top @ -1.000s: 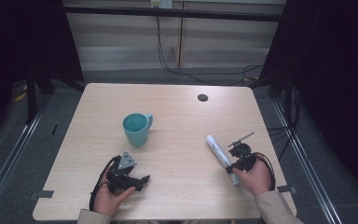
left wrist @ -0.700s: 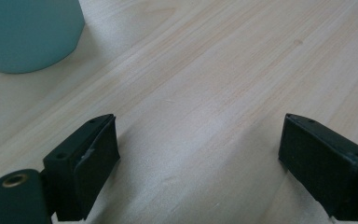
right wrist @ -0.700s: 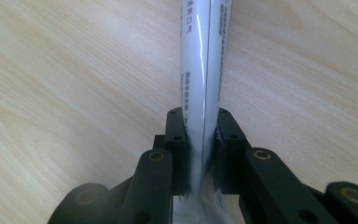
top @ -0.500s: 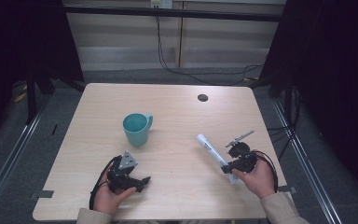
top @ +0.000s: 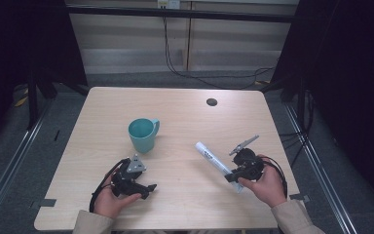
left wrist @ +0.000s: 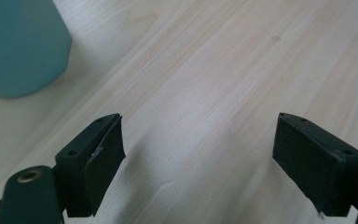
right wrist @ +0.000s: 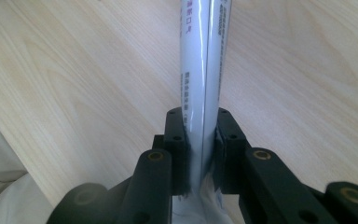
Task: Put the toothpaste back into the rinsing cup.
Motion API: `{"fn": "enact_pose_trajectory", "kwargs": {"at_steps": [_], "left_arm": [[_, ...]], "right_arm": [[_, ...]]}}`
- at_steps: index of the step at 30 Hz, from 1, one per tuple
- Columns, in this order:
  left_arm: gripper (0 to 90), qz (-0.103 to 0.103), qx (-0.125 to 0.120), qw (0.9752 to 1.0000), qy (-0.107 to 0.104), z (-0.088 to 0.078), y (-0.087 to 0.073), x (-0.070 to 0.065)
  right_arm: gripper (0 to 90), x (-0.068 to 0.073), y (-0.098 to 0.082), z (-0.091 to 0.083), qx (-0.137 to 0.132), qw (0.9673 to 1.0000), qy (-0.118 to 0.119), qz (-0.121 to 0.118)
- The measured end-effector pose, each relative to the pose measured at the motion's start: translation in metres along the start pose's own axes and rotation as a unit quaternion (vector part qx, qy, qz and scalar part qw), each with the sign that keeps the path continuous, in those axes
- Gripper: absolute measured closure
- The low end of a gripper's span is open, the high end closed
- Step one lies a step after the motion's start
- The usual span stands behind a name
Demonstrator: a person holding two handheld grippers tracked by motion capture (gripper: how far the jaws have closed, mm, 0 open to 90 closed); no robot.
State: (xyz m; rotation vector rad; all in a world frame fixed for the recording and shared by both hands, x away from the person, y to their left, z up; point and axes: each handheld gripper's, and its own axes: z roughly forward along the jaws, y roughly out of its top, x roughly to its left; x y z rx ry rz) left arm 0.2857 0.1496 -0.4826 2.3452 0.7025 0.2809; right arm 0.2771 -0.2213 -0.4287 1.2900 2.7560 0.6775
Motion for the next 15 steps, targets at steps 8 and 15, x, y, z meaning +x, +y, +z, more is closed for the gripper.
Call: {"fn": "enact_pose_trajectory", "kwargs": {"at_steps": [8, 15], "left_arm": [[16.4, 0.043, 0.031, 0.9984, -0.021, -0.011, 0.024, 0.001], [16.9, 0.072, 0.044, 0.996, -0.028, -0.017, 0.044, -0.001]], "right_arm": [[78.0, 0.008, 0.004, 0.005, 0.007, 0.9994, 0.008, -0.033], [77.9, 0.016, 0.011, 0.009, 0.022, 0.9976, 0.005, -0.066]]}}
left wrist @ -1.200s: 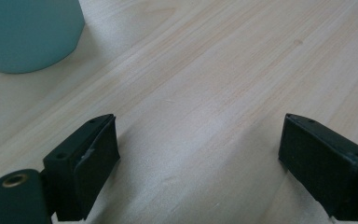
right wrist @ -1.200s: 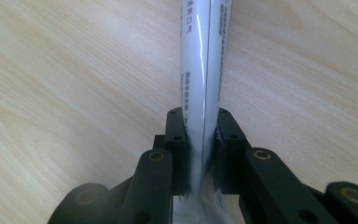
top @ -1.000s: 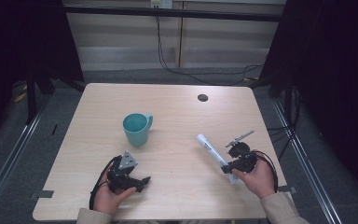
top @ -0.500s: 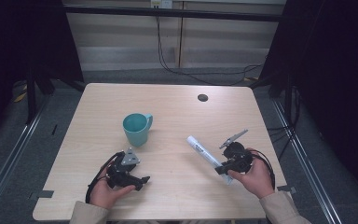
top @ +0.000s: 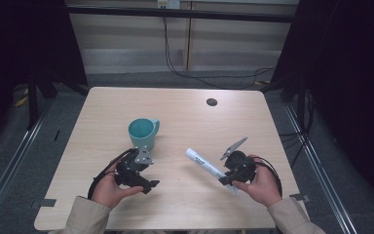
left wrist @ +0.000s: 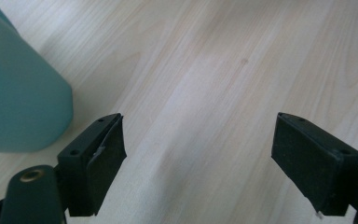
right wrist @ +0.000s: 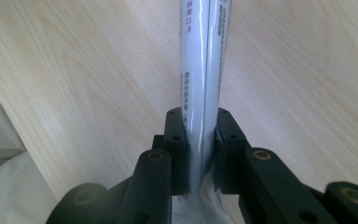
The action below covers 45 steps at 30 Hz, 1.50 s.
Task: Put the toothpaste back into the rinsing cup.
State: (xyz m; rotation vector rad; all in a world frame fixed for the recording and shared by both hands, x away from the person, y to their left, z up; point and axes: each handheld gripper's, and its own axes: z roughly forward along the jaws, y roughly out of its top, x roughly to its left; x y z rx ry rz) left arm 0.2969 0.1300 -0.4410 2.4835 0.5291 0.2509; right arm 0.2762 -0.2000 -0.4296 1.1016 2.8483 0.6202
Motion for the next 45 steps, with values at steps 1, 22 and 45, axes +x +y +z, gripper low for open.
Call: {"fn": "enact_pose_trajectory", "kwargs": {"at_steps": [1, 22, 45], "left_arm": [[16.9, 0.005, 0.002, 1.0, -0.002, -0.001, 0.004, 0.0], [17.7, 0.041, 0.022, 0.9986, -0.027, 0.003, 0.049, 0.008], [16.6, 0.085, 0.019, 0.9952, -0.045, 0.012, 0.079, -0.005]], "right_arm": [[77.9, 0.001, 0.002, 0.0, 0.001, 1.0, 0.0, -0.004], [77.9, 0.012, 0.02, 0.006, 0.017, 0.9974, 0.01, -0.069], [77.9, 0.02, 0.026, 0.006, 0.015, 0.9964, 0.022, -0.081]]}}
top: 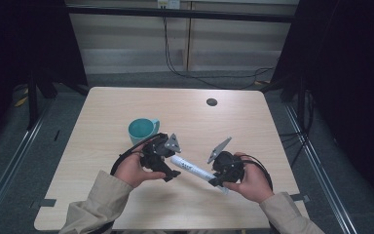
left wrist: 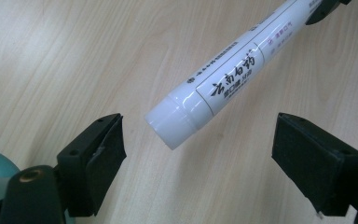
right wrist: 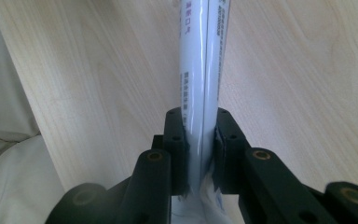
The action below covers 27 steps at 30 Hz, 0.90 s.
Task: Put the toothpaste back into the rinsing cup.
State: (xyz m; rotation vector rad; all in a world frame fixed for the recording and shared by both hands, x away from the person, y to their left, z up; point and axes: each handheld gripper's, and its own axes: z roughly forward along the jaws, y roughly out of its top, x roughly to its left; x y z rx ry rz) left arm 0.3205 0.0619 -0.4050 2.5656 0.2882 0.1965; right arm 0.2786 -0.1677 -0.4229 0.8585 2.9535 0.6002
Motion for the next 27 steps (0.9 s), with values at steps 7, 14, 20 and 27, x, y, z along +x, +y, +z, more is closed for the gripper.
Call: {"fn": "enact_pose_trajectory", "kwargs": {"at_steps": [7, 14, 20, 27], "left_arm": [[15.2, 0.01, 0.004, 0.9996, -0.024, 0.002, 0.006, -0.002], [15.2, 0.045, 0.015, 0.9984, -0.031, 0.011, 0.01, -0.012], [19.2, 0.079, 0.03, 0.996, -0.028, 0.014, 0.014, -0.014], [24.9, 0.107, 0.033, 0.9935, -0.023, 0.018, 0.018, -0.018]], "right_arm": [[77.8, 0.001, 0.0, 0.001, 0.01, 0.9999, 0.001, -0.004], [77.8, 0.002, 0.003, 0.003, 0.008, 0.9998, 0.004, -0.015], [77.8, 0.003, 0.004, 0.003, 0.013, 0.9997, 0.01, -0.019], [77.8, 0.003, 0.006, 0.003, 0.009, 0.9995, 0.016, -0.026]]}}
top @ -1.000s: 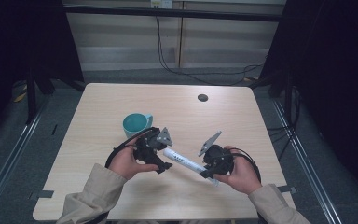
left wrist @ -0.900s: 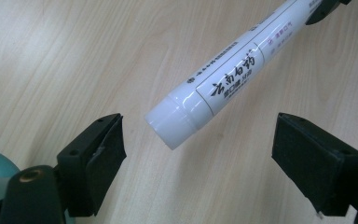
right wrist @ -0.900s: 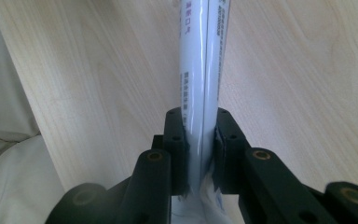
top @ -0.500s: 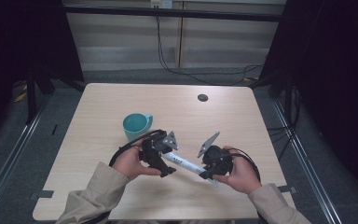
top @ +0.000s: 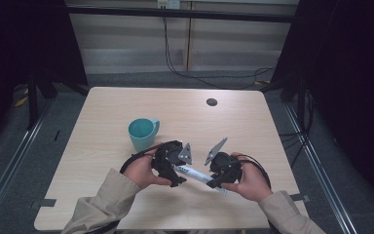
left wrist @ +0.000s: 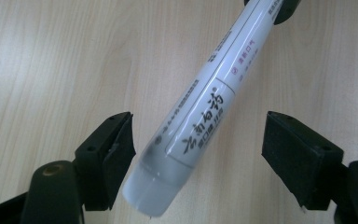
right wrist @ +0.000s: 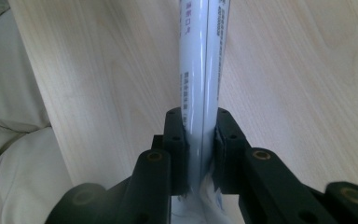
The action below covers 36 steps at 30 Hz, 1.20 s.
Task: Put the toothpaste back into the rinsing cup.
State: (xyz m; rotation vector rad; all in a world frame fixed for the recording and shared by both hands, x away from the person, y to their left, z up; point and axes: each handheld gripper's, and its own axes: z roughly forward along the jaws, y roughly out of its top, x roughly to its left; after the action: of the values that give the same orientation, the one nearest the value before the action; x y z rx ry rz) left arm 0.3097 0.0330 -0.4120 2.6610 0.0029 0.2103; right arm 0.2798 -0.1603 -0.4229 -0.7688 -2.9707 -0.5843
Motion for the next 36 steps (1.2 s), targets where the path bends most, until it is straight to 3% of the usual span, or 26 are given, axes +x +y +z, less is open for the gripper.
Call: {"fn": "enact_pose_trajectory", "kwargs": {"at_steps": [6, 12, 14, 19, 28, 33, 36], "left_arm": [[27.6, 0.001, 0.001, 1.0, -0.004, 0.001, -0.003, -0.002], [34.6, 0.018, 0.012, 0.9998, -0.001, -0.001, -0.005, -0.002], [37.3, 0.015, 0.013, 0.9998, -0.003, 0.001, -0.006, -0.003], [39.1, 0.029, 0.026, 0.9992, 0.0, 0.006, -0.006, -0.005], [44.7, 0.016, 0.021, 0.9996, -0.001, 0.009, -0.006, -0.008], [47.1, 0.026, 0.033, 0.9991, -0.001, 0.011, -0.005, -0.008], [49.6, 0.021, 0.035, 0.9992, 0.0, 0.011, -0.005, -0.008]], "right_arm": [[77.7, 0.003, 0.007, -0.002, -0.004, 0.9999, 0.003, -0.01], [77.7, 0.004, 0.011, -0.001, -0.004, 0.9999, 0.006, -0.015], [77.7, 0.004, 0.012, 0.0, -0.003, 0.9998, 0.006, -0.017], [77.6, 0.005, 0.014, 0.001, -0.004, 0.9997, 0.011, -0.021], [77.5, 0.005, 0.013, 0.002, -0.008, 0.9996, 0.016, -0.02], [77.5, 0.006, 0.015, 0.0, -0.013, 0.9996, 0.016, -0.02], [77.5, 0.007, 0.016, -0.001, -0.013, 0.9995, 0.014, -0.024]]}}
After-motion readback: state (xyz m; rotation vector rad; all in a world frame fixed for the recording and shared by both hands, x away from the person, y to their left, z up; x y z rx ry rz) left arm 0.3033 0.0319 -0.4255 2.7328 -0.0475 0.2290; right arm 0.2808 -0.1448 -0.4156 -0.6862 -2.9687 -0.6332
